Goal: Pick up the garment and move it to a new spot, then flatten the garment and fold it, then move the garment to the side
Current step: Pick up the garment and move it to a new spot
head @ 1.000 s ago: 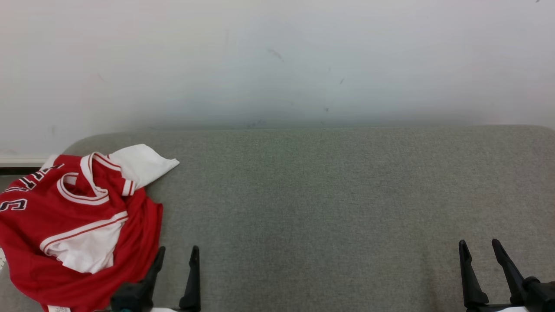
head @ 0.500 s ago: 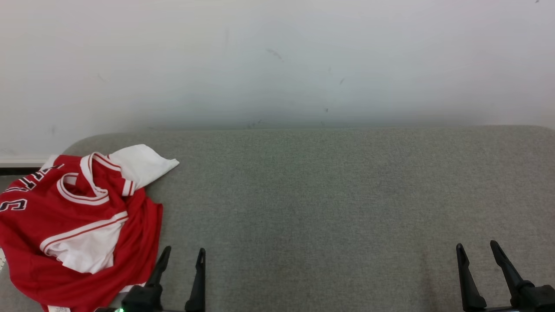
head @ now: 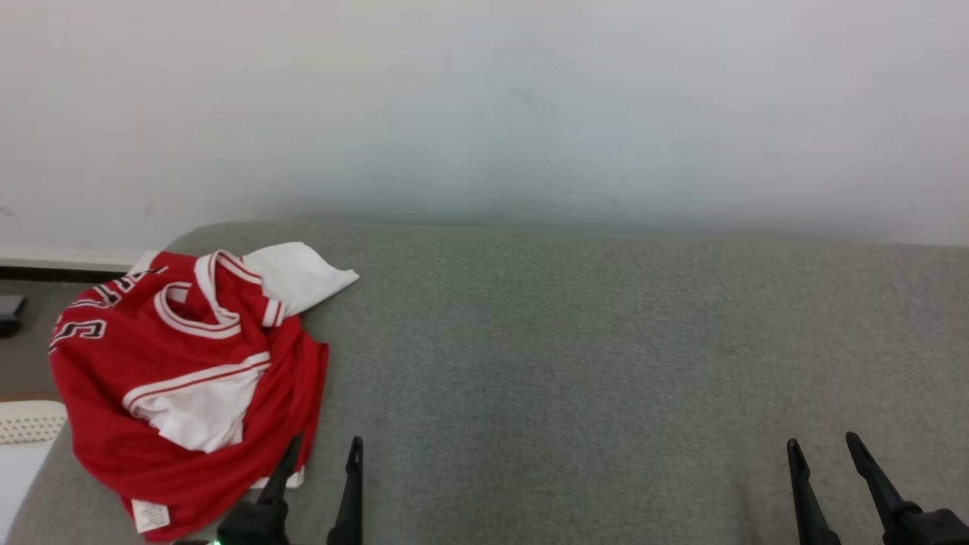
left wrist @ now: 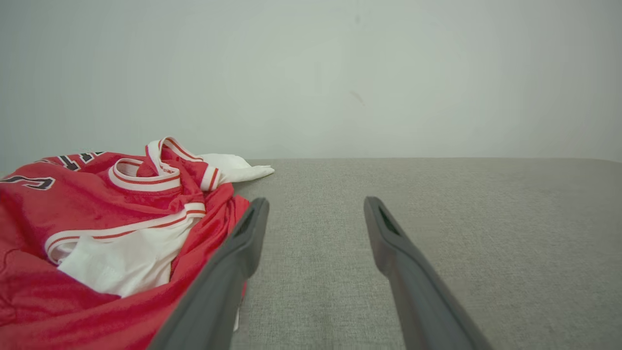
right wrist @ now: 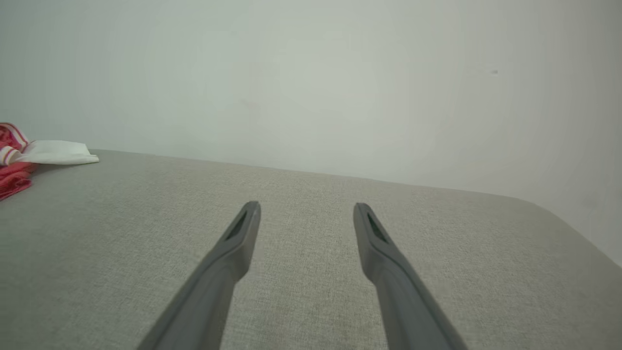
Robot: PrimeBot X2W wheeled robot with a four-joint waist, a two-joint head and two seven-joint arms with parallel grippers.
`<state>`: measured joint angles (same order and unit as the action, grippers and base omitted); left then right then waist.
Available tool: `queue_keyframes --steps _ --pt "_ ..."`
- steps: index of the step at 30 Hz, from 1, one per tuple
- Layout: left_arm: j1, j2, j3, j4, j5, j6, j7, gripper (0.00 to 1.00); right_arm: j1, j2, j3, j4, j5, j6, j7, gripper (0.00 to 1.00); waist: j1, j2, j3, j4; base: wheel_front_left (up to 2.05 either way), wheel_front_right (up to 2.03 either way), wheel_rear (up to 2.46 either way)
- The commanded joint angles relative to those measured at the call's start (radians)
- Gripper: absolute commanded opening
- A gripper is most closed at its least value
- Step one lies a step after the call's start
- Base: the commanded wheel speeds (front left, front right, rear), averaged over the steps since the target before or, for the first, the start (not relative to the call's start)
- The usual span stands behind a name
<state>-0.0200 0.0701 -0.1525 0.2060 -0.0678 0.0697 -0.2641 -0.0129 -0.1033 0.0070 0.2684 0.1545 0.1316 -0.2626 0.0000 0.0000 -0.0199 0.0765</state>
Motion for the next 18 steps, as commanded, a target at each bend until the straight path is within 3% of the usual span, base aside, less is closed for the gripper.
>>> queue_keyframes --steps 1,8,18 --pt "0.017 -0.001 0.004 0.003 0.002 -0.003 -0.001 1.00 0.016 -0.004 0.005 0.005 0.005 -0.002 -0.003 1.00 0.0000 0.0000 -0.010 0.046 0.00 0.00 0.00" --pt "0.046 0.000 0.017 0.010 0.002 -0.007 -0.001 1.00 0.026 0.005 0.036 0.016 0.013 -0.002 -0.003 1.00 0.0000 0.0000 -0.034 0.172 0.00 0.00 0.00" --pt "0.087 0.002 0.043 0.005 0.002 -0.008 -0.001 1.00 0.004 0.018 0.096 0.038 0.027 -0.002 -0.002 1.00 0.0000 0.0000 -0.042 0.261 0.00 0.00 0.00"
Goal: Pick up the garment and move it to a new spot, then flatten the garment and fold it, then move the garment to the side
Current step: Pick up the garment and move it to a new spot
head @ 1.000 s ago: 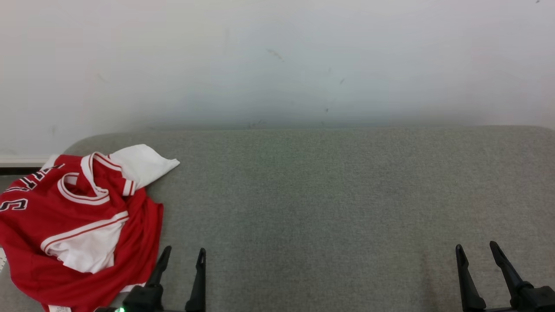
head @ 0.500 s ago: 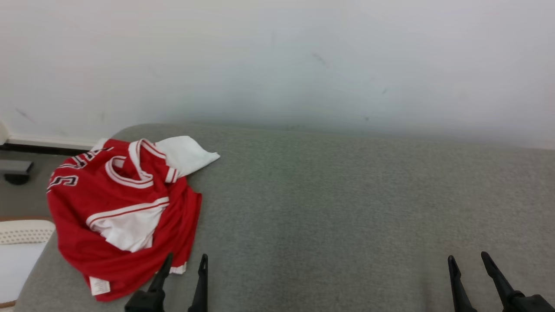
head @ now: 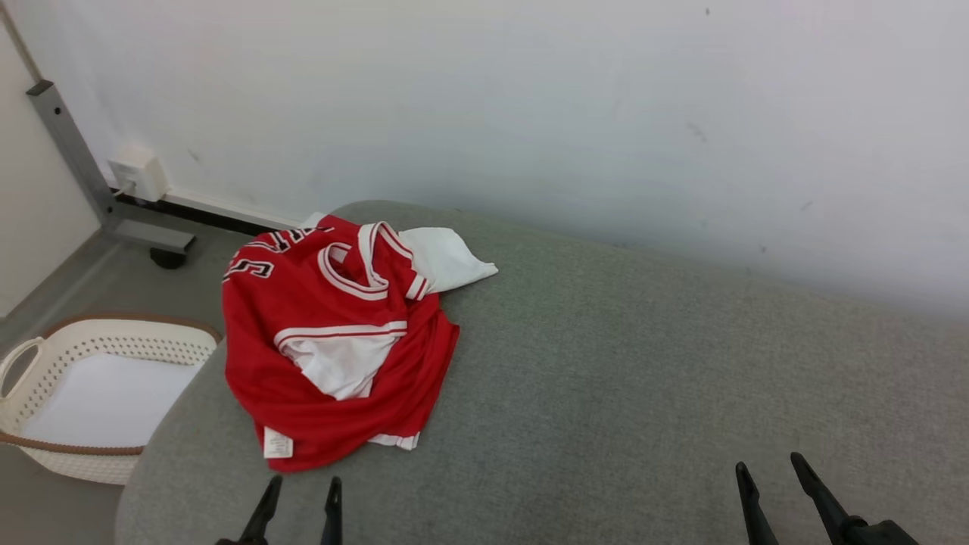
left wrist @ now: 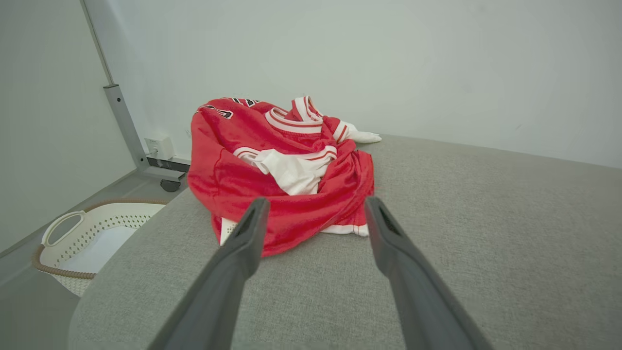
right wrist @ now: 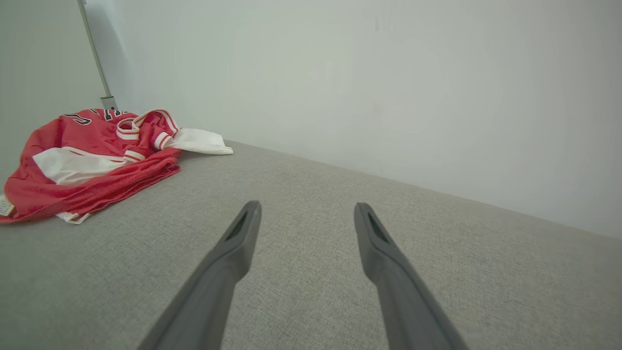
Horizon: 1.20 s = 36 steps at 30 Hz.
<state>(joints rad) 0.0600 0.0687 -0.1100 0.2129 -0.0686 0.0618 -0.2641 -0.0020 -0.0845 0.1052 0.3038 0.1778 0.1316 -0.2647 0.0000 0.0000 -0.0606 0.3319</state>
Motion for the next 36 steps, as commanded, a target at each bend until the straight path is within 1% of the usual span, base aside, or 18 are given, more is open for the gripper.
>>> queue_keyframes --steps 1,4,10,15,19,20,21,23,25,28,33,36 --pt "0.007 0.004 0.003 -0.003 0.002 -0.001 -0.001 1.00 -0.010 -0.001 0.003 0.005 0.005 -0.002 0.000 1.00 0.0000 0.0000 0.001 0.009 0.00 0.00 0.00" --pt "-0.005 0.004 0.018 -0.006 -0.007 -0.005 -0.001 1.00 -0.021 -0.001 0.014 0.003 0.001 -0.002 0.000 1.00 0.0000 0.0000 0.019 0.007 0.00 0.00 0.00" --pt "-0.139 -0.003 0.037 -0.006 -0.050 -0.041 -0.001 1.00 -0.070 -0.037 0.035 -0.019 -0.006 -0.002 0.001 1.00 0.0000 0.0000 0.117 -0.024 0.00 0.00 0.00" --pt "-0.347 0.015 0.036 0.094 -0.071 -0.088 0.015 1.00 -0.132 -0.073 0.044 -0.033 -0.009 -0.002 0.000 1.00 0.0000 0.0000 0.223 -0.060 0.00 0.00 0.00" --pt "-0.532 0.023 0.057 0.176 -0.108 -0.103 0.053 1.00 -0.175 -0.101 0.049 -0.052 -0.010 -0.002 0.001 1.00 0.0000 0.0000 0.313 -0.086 0.00 0.00 0.00" --pt "-0.575 0.029 0.062 0.198 -0.110 -0.098 0.065 1.00 -0.185 -0.108 0.051 -0.056 -0.011 -0.002 0.001 1.00 0.0000 0.0000 0.335 -0.091 0.00 0.00 0.00" --pt "-0.618 0.047 0.057 0.219 -0.089 -0.097 0.073 1.00 -0.193 -0.114 0.054 -0.060 -0.012 -0.002 0.000 1.00 0.0000 0.0000 0.355 -0.097 0.00 0.00 0.00" --pt "-0.701 0.046 0.068 0.268 -0.110 -0.096 0.100 1.00 -0.209 -0.132 0.058 -0.066 -0.015 -0.002 0.001 1.00 0.0000 0.0000 0.394 -0.108 0.00 0.00 0.00" --pt "-0.777 0.059 0.072 0.323 -0.102 -0.086 0.119 1.00 -0.219 -0.149 0.055 -0.073 -0.018 -0.002 0.001 1.00 0.0000 0.0000 0.429 -0.115 0.00 0.00 0.00" --pt "-0.864 0.075 0.084 0.428 -0.100 -0.059 0.163 1.00 -0.228 -0.170 0.058 -0.082 -0.020 -0.002 0.001 1.00 0.0000 0.0000 0.470 -0.128 0.00 0.00 0.00" --pt "-0.981 0.111 0.083 0.586 -0.069 0.008 0.208 1.00 -0.228 -0.203 0.049 -0.096 -0.024 -0.002 0.001 1.00 0.0000 0.0000 0.518 -0.144 0.00 0.00 0.00" --pt "-1.026 0.126 0.086 0.663 -0.069 0.023 0.209 1.00 -0.223 -0.210 0.045 -0.106 -0.025 -0.002 0.002 1.00 0.0000 0.0000 0.531 -0.152 0.00 0.00 0.00"
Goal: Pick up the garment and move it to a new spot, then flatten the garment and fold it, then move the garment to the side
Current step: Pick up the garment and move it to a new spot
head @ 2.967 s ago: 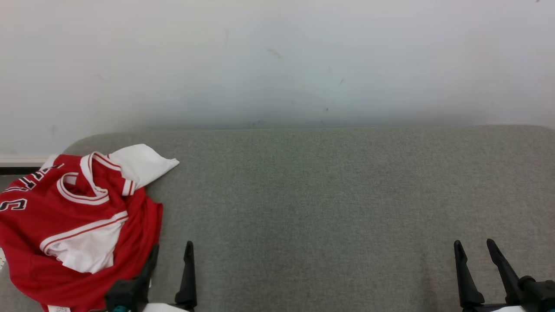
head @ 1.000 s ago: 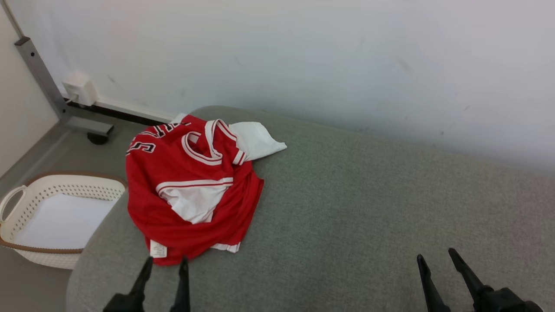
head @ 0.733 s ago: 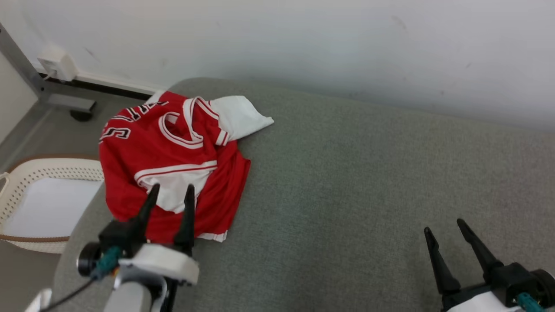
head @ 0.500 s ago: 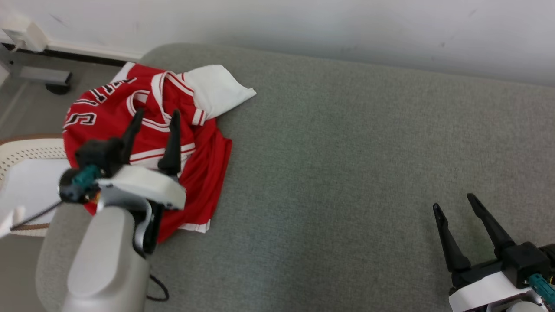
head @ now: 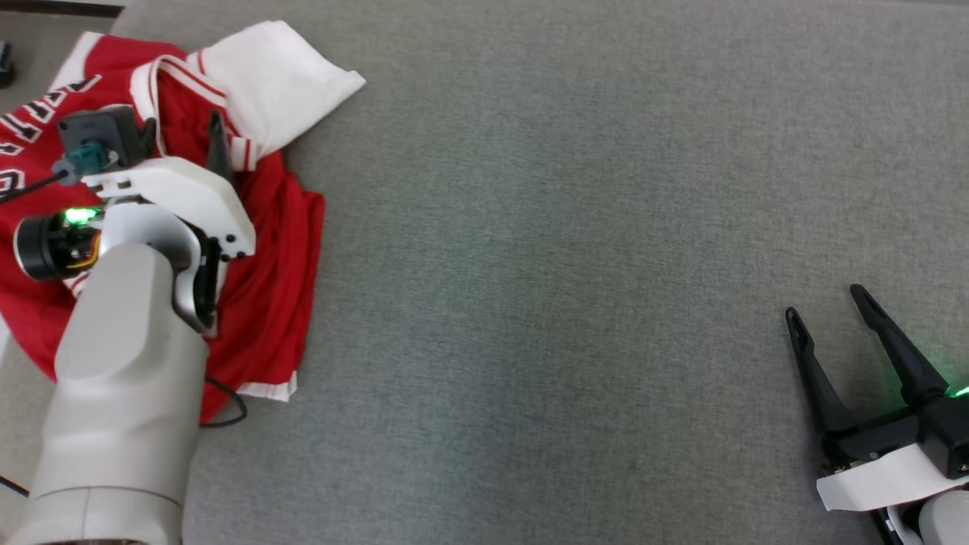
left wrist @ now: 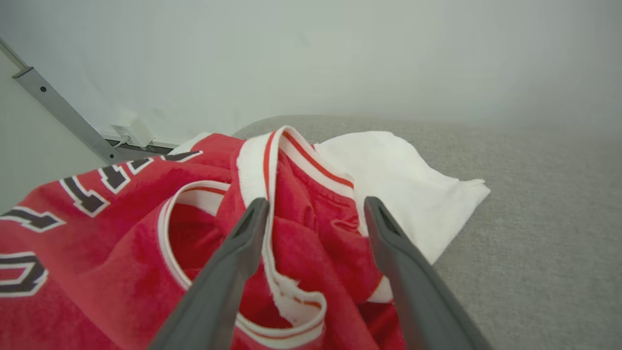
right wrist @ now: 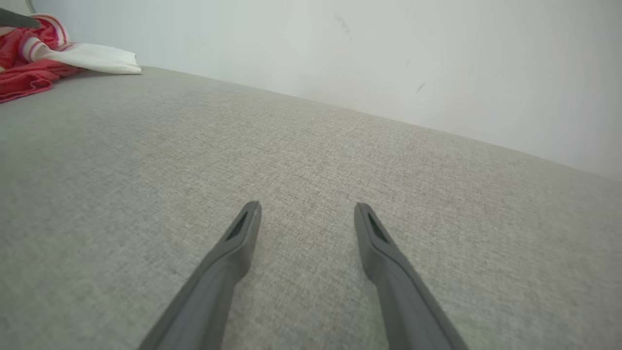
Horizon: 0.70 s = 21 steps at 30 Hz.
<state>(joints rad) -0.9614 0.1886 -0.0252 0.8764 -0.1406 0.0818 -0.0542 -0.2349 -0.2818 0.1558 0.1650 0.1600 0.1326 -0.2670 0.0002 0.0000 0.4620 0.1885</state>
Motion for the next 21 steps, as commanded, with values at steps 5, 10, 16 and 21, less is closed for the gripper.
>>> queue_keyframes --steps 5,10,16,21 --pt "-0.035 0.025 0.008 0.125 -0.011 0.005 0.014 1.00 0.029 -0.016 0.005 0.027 -0.006 -0.003 0.007 1.00 -0.0002 0.0000 0.016 -0.026 0.00 0.00 0.00" --pt "-0.057 0.023 0.017 0.211 -0.035 0.013 0.004 1.00 0.031 -0.024 0.007 0.021 -0.001 -0.003 0.010 1.00 -0.0002 0.0000 0.022 -0.036 0.00 0.00 0.00" --pt "-0.053 0.023 0.030 0.300 -0.063 -0.013 0.019 0.00 0.042 -0.016 0.007 0.022 0.006 -0.003 0.011 1.00 -0.0002 0.0000 0.000 -0.040 0.00 0.00 0.00" --pt "-0.061 0.040 0.061 0.310 -0.108 -0.044 -0.043 0.00 0.044 0.005 0.012 0.028 0.012 -0.003 0.009 1.00 -0.0002 0.0000 -0.045 -0.038 0.00 0.00 0.00"
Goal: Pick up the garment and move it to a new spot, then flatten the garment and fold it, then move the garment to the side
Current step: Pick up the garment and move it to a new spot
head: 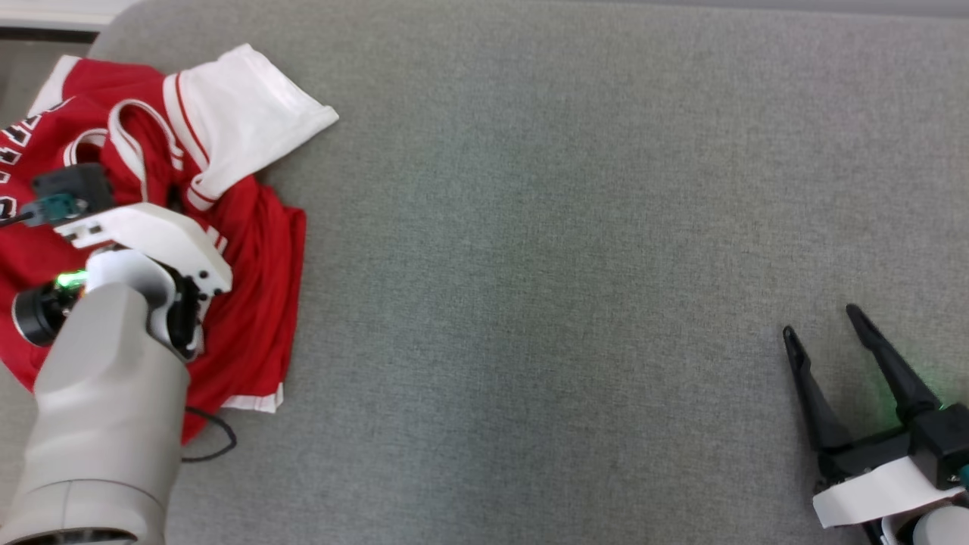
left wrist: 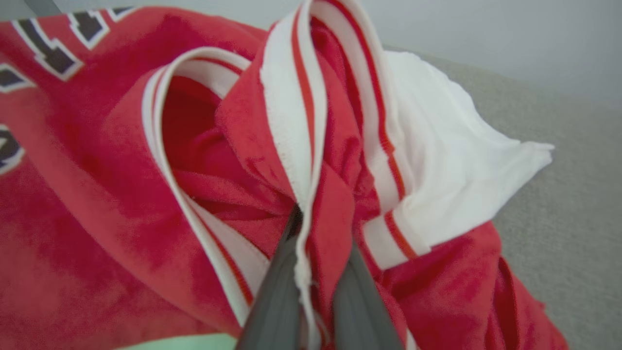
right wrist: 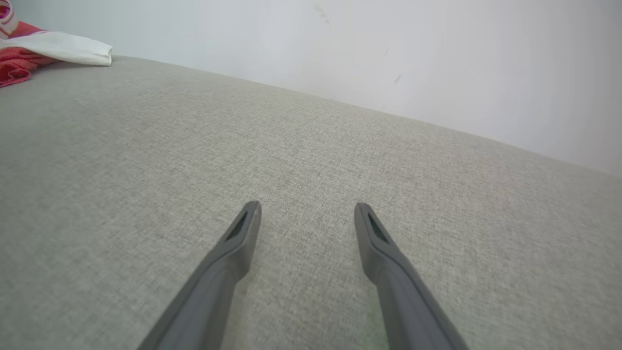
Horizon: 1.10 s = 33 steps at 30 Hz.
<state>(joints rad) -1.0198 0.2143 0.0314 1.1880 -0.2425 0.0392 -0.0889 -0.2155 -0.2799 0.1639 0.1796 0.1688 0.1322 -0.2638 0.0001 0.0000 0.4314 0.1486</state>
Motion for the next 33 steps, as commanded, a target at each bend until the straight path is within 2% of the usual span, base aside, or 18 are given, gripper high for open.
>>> queue_keyframes --steps 1,8,15,23,27,33 --pt "-0.013 0.017 0.013 -0.010 -0.014 -0.005 -0.031 0.00 0.023 0.006 0.004 0.016 0.005 -0.003 0.005 1.00 -0.0001 0.0000 -0.025 0.003 0.00 0.00 0.00" --pt "-0.053 0.050 0.003 -0.062 -0.013 -0.044 -0.128 0.00 0.036 0.035 0.003 0.044 0.021 -0.003 0.002 1.00 -0.0001 0.0000 -0.127 0.009 0.00 0.00 0.00" --pt "-0.102 0.085 -0.022 -0.133 -0.006 -0.091 -0.116 0.00 0.050 0.075 0.007 0.066 0.042 -0.003 0.000 1.00 -0.0001 0.0000 -0.220 -0.010 0.00 0.00 0.00" --pt "-0.142 0.108 -0.065 -0.348 -0.023 -0.144 0.011 0.00 0.078 0.142 -0.010 0.068 0.043 -0.003 0.000 1.00 -0.0001 0.0000 -0.293 -0.056 0.00 0.00 0.00" --pt "-0.097 0.089 -0.099 -0.541 -0.063 -0.159 0.117 0.00 0.094 0.161 -0.026 0.061 0.040 -0.003 0.000 1.00 -0.0001 0.0000 -0.307 -0.080 0.00 0.00 0.00" --pt "0.035 0.052 -0.143 -0.902 -0.163 -0.166 0.315 0.00 0.093 0.177 -0.035 0.052 0.039 -0.003 0.000 1.00 -0.0001 0.0000 -0.312 -0.135 0.00 0.00 0.00"
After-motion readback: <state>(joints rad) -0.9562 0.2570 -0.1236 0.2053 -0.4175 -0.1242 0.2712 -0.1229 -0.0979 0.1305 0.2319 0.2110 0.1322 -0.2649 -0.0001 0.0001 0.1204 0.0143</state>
